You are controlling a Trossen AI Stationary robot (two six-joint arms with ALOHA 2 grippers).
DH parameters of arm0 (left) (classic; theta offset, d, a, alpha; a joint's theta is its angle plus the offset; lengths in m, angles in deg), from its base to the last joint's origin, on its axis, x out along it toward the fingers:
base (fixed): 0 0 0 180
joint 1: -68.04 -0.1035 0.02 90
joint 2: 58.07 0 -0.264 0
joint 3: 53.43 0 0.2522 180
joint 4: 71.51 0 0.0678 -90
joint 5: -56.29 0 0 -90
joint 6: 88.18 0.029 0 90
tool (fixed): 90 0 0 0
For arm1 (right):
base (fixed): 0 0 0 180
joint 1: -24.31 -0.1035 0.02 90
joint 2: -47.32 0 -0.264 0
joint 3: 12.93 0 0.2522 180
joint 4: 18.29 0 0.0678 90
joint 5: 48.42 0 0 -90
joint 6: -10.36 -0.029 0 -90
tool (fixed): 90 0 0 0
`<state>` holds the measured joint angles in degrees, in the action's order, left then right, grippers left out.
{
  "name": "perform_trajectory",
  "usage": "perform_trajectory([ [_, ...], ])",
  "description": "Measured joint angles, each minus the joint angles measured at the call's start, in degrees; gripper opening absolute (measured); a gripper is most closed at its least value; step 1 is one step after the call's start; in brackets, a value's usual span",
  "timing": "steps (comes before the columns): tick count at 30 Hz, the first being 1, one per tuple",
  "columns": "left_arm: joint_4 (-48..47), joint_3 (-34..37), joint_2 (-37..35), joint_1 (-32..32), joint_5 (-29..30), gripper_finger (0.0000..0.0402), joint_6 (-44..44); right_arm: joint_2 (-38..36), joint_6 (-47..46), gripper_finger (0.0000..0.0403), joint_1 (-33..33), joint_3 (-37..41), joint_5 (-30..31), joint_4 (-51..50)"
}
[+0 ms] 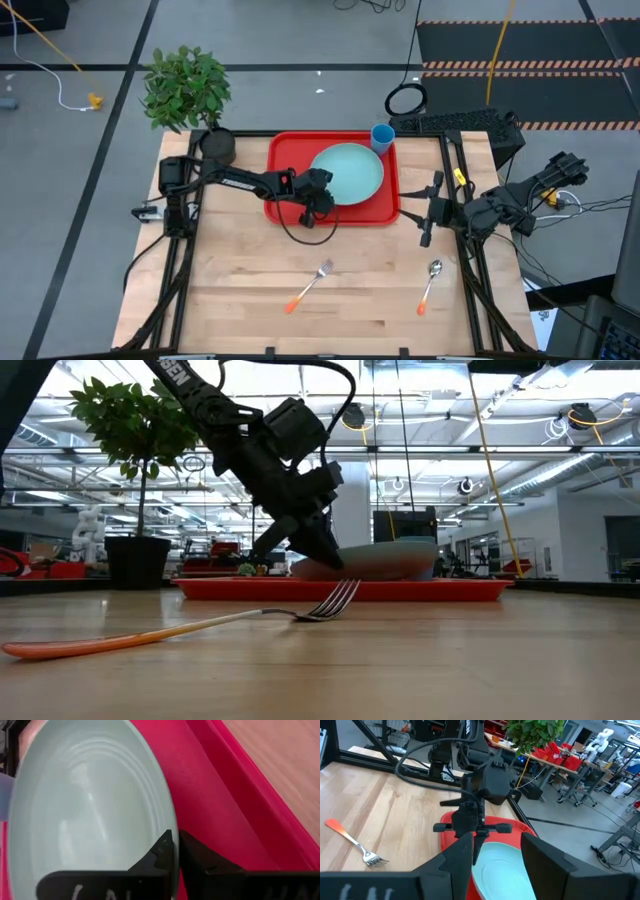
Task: Pick and place plate/cup/fork/spoon on tray
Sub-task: Put the blue plate on the orange serving tray to the bottom left of the blue cup, then put the orange fork on the orange serving tray to the left of the blue plate
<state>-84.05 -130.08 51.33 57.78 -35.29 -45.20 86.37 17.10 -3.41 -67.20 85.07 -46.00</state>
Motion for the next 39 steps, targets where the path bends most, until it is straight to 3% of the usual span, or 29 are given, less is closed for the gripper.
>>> perform_trajectory([
  [6,-0.1,0.0,0.2,0.0,-0.1,0.0009,-0.3,0.0,0.0,0.016,0.0,0.0,0.0,0.4],
  [16,2.4,0.0,0.1,0.1,-0.1,0.0068,-3.7,0.0,0.0,0.016,0.0,0.0,0.0,0.4],
  [29,3.7,-0.6,0.1,1.5,0.0,0.0072,-9.0,0.0,0.0,0.016,0.0,0.0,0.0,0.4],
  [35,1.1,-3.8,0.1,3.0,0.9,0.0072,-11.5,0.0,0.0,0.016,0.0,0.0,0.0,0.4],
  [39,-5.4,-8.1,0.1,4.1,2.1,0.0072,-14.3,0.0,0.0,0.016,0.0,0.0,0.0,0.4],
])
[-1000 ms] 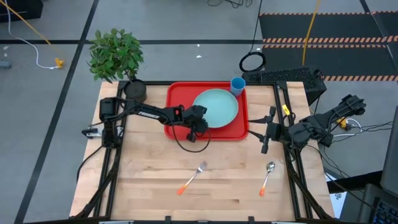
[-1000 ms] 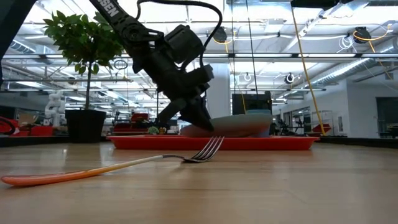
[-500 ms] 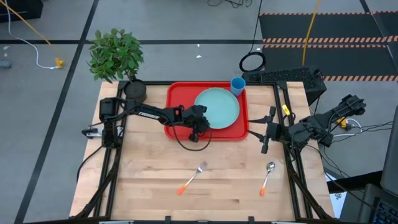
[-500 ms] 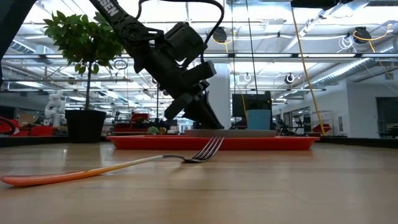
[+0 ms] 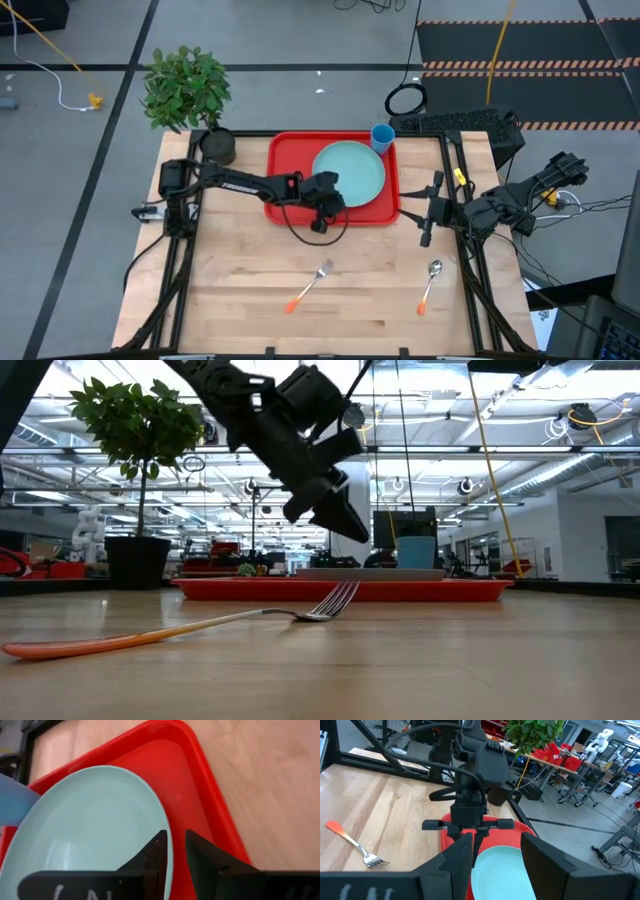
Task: Pick and place plate/cup/fork/spoon on tray
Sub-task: Put the orange fork on the orange serving tray to the left of the blue plate
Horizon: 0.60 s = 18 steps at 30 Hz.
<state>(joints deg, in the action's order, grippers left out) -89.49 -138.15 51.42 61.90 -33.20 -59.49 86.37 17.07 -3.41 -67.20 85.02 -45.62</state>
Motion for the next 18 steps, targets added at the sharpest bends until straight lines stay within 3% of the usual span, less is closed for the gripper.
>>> perform_trajectory([
  [9,-16.7,-9.6,0.0,2.3,0.1,0.0072,-10.8,0.0,-1.8,0.016,0.0,0.0,0.0,-2.1],
  [18,-30.3,-15.3,-0.1,7.2,0.1,0.0072,-28.7,0.0,-1.6,0.016,0.0,0.0,0.0,-2.1],
])
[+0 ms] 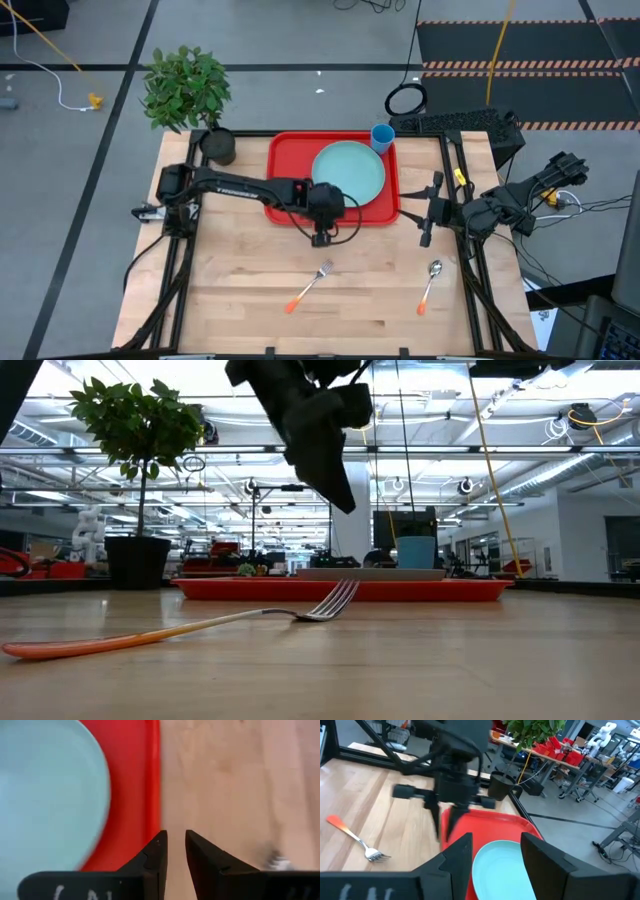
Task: Pick and place plate/cup/fork/spoon on tray
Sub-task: Put the orange fork on the orange serving tray to the left of the blue plate
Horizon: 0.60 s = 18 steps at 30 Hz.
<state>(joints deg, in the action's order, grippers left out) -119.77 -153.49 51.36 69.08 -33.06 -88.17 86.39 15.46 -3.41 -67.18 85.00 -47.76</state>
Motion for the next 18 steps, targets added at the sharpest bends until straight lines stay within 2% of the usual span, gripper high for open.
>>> perform_trajectory([
  [7,-8.2,-0.3,0.0,8.2,-0.2,0.0072,-12.5,0.0,1.7,0.016,0.0,0.0,0.0,0.0],
  [11,-9.9,-0.3,0.0,13.2,-2.9,0.0072,-19.3,0.0,4.8,0.016,0.0,0.0,0.0,1.0],
  [16,-9.9,-0.3,0.0,18.8,-3.3,0.0072,-21.4,0.0,4.9,0.016,0.0,0.0,-0.4,1.3],
  [18,-9.4,-0.3,0.0,20.8,-1.6,0.0072,-22.5,0.0,4.7,0.016,0.0,0.0,-2.5,1.4],
])
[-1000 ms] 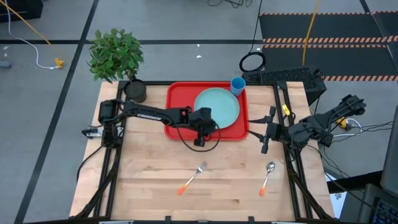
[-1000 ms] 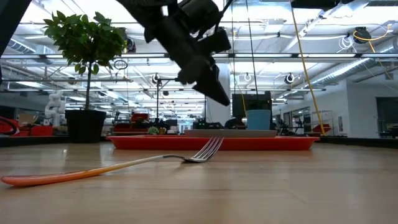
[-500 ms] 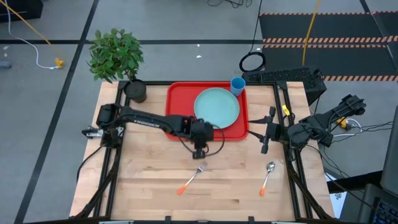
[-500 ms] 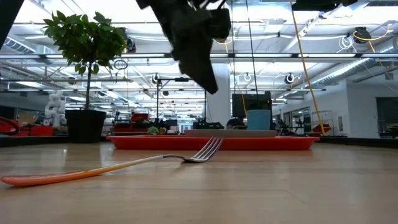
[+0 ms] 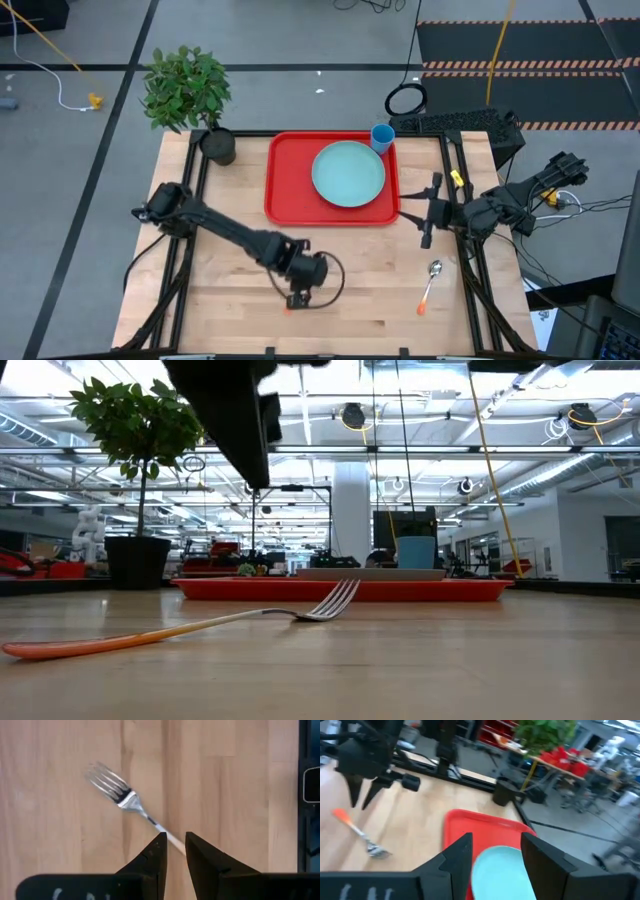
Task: Pick and place plate/cup/fork/spoon on tray
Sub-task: Put the orange fork on the orange serving tray to the left of the blue plate
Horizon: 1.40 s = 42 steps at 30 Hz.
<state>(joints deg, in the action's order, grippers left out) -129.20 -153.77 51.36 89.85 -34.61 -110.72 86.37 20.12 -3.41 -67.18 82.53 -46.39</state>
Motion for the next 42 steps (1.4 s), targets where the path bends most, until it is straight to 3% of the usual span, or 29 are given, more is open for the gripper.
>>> perform_trajectory([
  [9,5.9,0.0,0.0,6.0,8.3,0.0079,-6.9,0.1,-0.1,0.016,0.0,0.0,-5.4,4.3],
  [19,6.3,0.0,0.0,9.2,22.4,0.0199,-14.1,3.4,-9.1,0.016,0.0,0.0,-5.1,7.0],
  [23,6.9,0.2,1.3,9.2,25.2,0.0219,-17.8,5.4,-12.5,0.016,0.0,0.0,-5.1,7.0],
  [33,7.6,0.3,9.6,9.2,26.5,0.0167,-22.9,9.2,-18.0,0.016,-0.2,0.0,-5.7,6.8],
  [42,5.7,0.3,12.0,9.3,26.8,0.0119,-29.5,10.3,-18.0,0.016,-0.2,0.0,-6.7,6.8],
])
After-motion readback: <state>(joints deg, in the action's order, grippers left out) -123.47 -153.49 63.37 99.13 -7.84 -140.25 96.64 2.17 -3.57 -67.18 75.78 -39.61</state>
